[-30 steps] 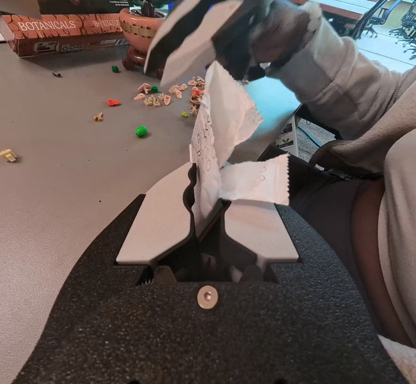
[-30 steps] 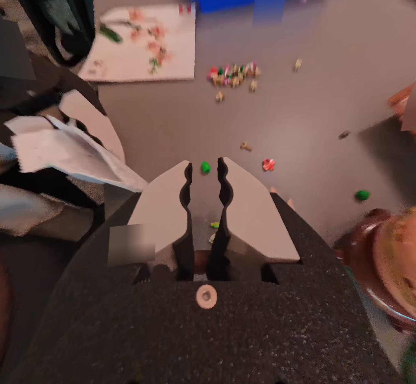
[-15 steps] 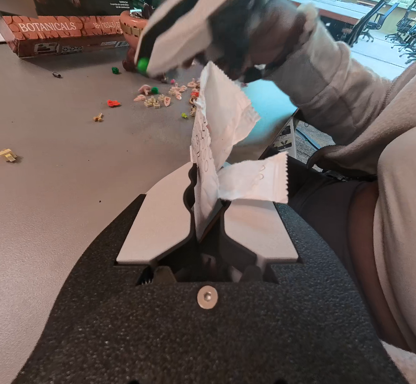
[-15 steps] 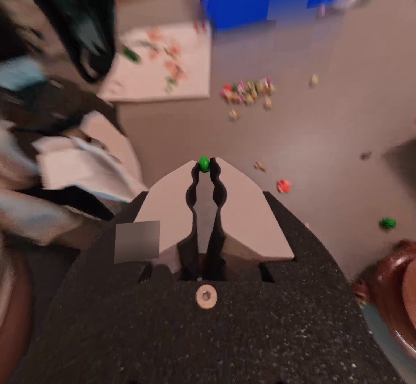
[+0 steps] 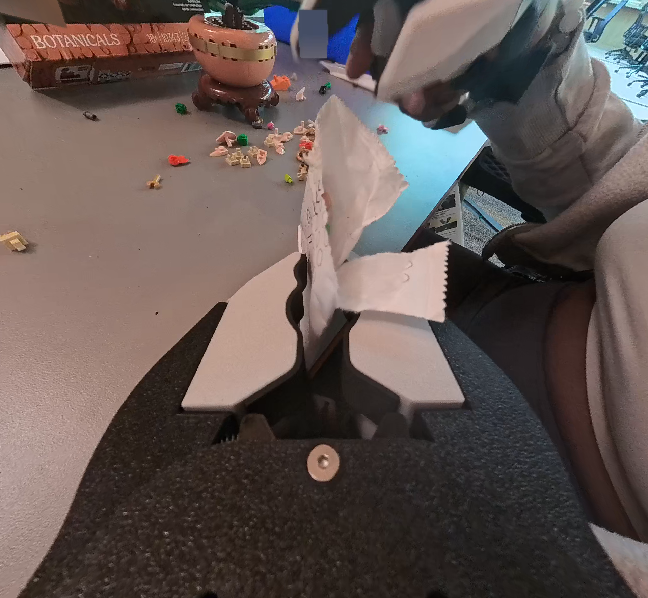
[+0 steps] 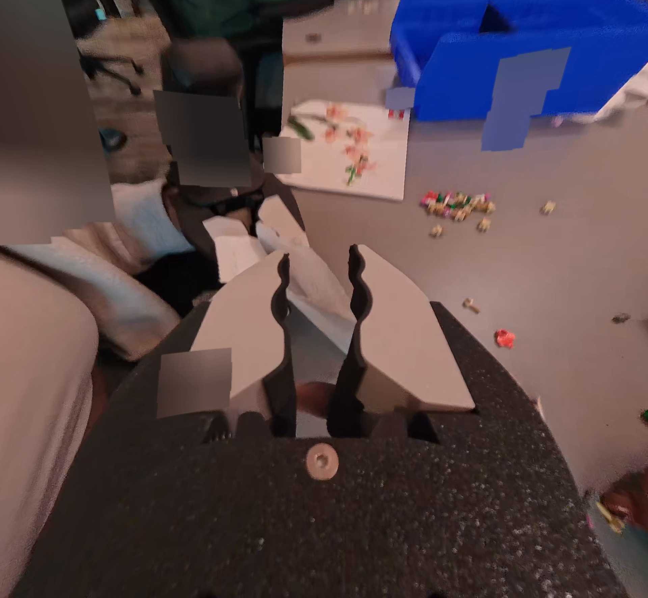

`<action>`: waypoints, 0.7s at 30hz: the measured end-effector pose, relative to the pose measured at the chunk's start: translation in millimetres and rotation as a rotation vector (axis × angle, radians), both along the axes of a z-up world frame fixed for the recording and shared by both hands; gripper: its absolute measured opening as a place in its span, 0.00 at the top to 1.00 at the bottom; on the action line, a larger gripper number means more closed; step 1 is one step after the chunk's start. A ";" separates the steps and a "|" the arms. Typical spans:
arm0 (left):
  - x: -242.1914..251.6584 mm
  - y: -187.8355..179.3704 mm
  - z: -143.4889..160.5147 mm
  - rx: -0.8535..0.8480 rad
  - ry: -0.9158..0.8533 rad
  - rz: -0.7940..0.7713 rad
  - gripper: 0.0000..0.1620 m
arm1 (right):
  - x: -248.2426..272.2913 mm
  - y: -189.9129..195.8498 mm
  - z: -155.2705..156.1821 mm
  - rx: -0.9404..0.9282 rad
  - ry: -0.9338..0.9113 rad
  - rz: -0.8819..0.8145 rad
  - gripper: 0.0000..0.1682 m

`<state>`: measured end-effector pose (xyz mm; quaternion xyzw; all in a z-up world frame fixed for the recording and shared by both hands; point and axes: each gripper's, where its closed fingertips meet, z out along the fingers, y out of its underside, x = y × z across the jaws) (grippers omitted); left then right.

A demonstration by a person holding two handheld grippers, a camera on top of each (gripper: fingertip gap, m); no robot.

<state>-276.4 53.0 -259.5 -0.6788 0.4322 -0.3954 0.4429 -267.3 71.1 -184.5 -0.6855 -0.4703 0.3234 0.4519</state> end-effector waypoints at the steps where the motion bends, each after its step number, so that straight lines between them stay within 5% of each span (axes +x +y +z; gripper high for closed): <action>1: 0.1 0.0 0.0 0.000 -0.001 0.000 0.89 | 1.0 0.7 12.9 0.033 0.086 0.001 0.81; 6: 0.2 0.2 0.2 0.000 -0.003 0.001 0.89 | 39.9 25.1 72.4 0.160 0.508 -0.163 0.53; 11: 0.0 0.3 0.8 -0.004 -0.009 0.000 0.90 | 49.7 39.6 57.5 0.283 0.370 -0.270 0.22; 14: -0.1 0.3 0.7 -0.001 -0.007 0.001 0.89 | 63.8 51.3 41.3 0.338 0.257 -0.347 0.35; 17: 0.1 0.4 0.7 -0.001 -0.009 0.002 0.90 | 87.0 52.2 -1.2 0.082 0.097 -0.372 0.59; 21: -0.1 0.6 0.5 -0.001 -0.009 0.002 0.90 | 113.9 38.8 -65.2 -0.131 -0.168 -0.385 0.60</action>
